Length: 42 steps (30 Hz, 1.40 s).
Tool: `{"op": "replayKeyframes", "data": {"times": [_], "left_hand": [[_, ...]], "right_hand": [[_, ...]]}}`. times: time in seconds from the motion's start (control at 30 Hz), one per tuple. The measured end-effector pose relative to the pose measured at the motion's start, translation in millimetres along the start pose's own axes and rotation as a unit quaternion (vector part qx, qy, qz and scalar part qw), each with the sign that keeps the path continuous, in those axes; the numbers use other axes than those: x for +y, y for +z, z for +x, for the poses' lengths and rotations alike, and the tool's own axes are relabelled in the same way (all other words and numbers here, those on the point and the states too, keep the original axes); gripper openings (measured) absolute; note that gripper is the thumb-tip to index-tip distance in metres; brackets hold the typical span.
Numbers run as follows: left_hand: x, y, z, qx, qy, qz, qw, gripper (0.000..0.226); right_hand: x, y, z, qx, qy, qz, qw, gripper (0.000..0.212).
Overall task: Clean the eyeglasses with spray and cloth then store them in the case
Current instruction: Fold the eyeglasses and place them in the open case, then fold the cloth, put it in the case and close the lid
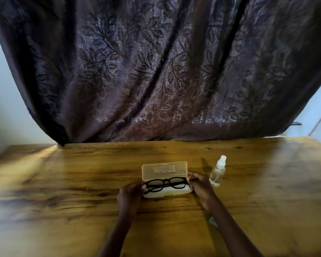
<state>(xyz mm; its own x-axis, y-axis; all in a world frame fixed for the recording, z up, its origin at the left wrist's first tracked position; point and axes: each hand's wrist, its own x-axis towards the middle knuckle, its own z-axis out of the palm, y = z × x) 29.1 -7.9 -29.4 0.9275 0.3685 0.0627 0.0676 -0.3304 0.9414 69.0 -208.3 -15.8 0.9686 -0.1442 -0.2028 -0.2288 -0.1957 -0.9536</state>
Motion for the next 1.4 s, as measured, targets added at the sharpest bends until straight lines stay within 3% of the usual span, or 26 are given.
{"op": "replayKeyframes", "data": {"times": [0.43, 0.77, 0.9, 1.03, 1.17, 1.3, 1.4], "left_hand": [[-3, -6, -4, -0.016, 0.002, -0.022, 1.000, 0.025], [-7, -12, -1, 0.027, -0.014, -0.064, 0.997, 0.026], [-7, -14, -10, 0.050, -0.019, -0.138, 0.989, 0.025], [-6, -18, -32, 0.085, 0.012, -0.157, 0.984, 0.025], [-1, -11, -55, 0.102, 0.036, -0.130, 0.986, 0.024], [5, 2, -68, 0.087, 0.067, -0.092, 0.990, 0.027], [8, 11, -71, 0.049, 0.078, -0.057, 0.994, 0.026]], "right_hand": [[-1, -10, -5, -0.036, -0.011, 0.011, 0.999, 0.035], [-5, -33, -25, -0.059, -0.027, 0.051, 0.997, 0.032], [7, -60, -50, -0.020, -0.089, -0.026, 0.995, 0.024], [28, -88, -78, 0.054, -0.166, -0.215, 0.961, 0.024], [44, -95, -92, 0.013, -0.161, -0.309, 0.937, 0.035], [43, -86, -90, 0.023, -0.173, -0.321, 0.931, 0.020], [34, -81, -88, 0.049, -0.205, -0.238, 0.948, 0.006]]}}
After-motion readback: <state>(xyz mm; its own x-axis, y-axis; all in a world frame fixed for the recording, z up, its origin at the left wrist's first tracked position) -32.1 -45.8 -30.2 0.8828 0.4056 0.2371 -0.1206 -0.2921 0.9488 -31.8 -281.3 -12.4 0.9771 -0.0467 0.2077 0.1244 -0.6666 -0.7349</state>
